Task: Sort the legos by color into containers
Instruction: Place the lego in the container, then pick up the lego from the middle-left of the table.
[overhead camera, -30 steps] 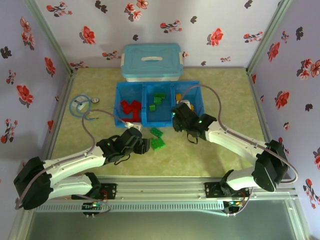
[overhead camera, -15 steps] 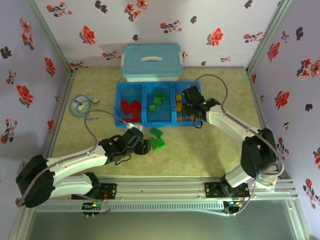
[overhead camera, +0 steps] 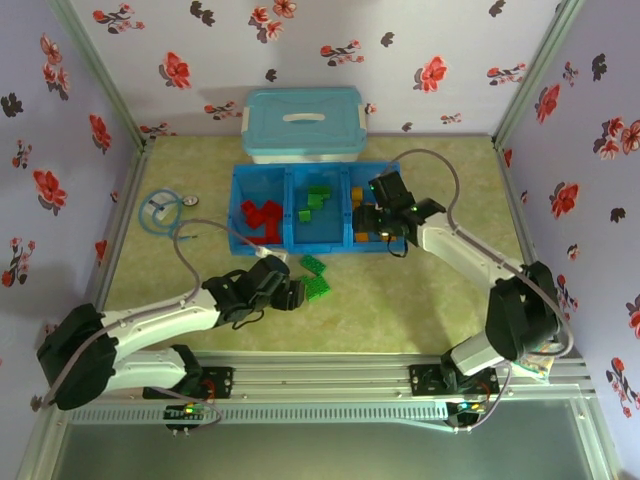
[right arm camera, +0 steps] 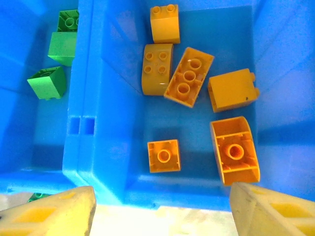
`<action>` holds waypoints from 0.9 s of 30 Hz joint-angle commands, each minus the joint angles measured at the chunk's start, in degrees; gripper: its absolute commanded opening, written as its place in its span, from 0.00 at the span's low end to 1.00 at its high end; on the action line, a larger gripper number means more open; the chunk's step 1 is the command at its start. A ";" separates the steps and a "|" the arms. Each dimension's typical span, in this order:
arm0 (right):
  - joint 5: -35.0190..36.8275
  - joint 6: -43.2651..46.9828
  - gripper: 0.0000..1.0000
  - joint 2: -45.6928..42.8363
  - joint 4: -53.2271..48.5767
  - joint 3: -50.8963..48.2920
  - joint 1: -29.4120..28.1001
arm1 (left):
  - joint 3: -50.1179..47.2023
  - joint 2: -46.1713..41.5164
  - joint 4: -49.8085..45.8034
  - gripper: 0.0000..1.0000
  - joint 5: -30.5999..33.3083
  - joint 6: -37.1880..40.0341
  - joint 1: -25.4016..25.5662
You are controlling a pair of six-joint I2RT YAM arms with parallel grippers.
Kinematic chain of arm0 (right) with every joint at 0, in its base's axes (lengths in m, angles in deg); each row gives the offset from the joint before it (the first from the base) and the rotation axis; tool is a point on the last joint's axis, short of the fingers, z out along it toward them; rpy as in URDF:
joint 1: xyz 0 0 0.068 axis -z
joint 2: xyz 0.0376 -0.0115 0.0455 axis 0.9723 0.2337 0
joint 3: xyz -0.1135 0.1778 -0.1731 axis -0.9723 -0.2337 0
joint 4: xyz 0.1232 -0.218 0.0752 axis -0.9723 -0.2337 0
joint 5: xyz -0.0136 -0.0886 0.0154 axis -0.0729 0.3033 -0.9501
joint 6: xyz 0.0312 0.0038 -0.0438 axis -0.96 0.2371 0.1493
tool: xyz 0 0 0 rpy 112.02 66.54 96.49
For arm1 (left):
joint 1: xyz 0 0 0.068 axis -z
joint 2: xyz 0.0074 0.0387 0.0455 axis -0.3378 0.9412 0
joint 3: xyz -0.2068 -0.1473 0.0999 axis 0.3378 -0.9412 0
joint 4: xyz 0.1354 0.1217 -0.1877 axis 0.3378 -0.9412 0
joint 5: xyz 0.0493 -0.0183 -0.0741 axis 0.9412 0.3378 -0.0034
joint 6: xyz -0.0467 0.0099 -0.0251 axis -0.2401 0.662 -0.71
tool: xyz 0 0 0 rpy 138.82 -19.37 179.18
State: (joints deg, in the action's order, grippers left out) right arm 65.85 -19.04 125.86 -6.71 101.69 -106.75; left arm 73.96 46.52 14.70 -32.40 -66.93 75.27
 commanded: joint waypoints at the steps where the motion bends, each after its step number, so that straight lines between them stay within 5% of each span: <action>1: -0.41 -2.29 0.72 -4.28 1.67 -3.65 0.20 | 0.62 1.69 2.06 0.78 -0.95 -0.02 0.20; 5: -0.81 -3.91 0.71 -7.65 3.17 -8.12 0.20 | 1.70 5.13 3.43 0.79 -2.09 0.53 0.26; 9: -1.27 -4.99 0.69 -9.56 3.72 -10.79 0.20 | 2.61 8.23 5.25 0.62 -2.42 0.27 -0.13; 19: -1.39 -5.72 0.65 -11.61 4.59 -13.95 0.20 | 6.57 14.58 5.80 0.72 -3.82 0.32 -2.64; 27: -0.69 -5.60 0.65 -13.18 5.11 -15.83 0.20 | 7.18 17.70 1.56 0.55 -4.72 -1.96 -4.60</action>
State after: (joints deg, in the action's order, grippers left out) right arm 64.75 -23.81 114.39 -2.36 87.20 -106.75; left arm 80.98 63.97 19.29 -36.75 -67.35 71.90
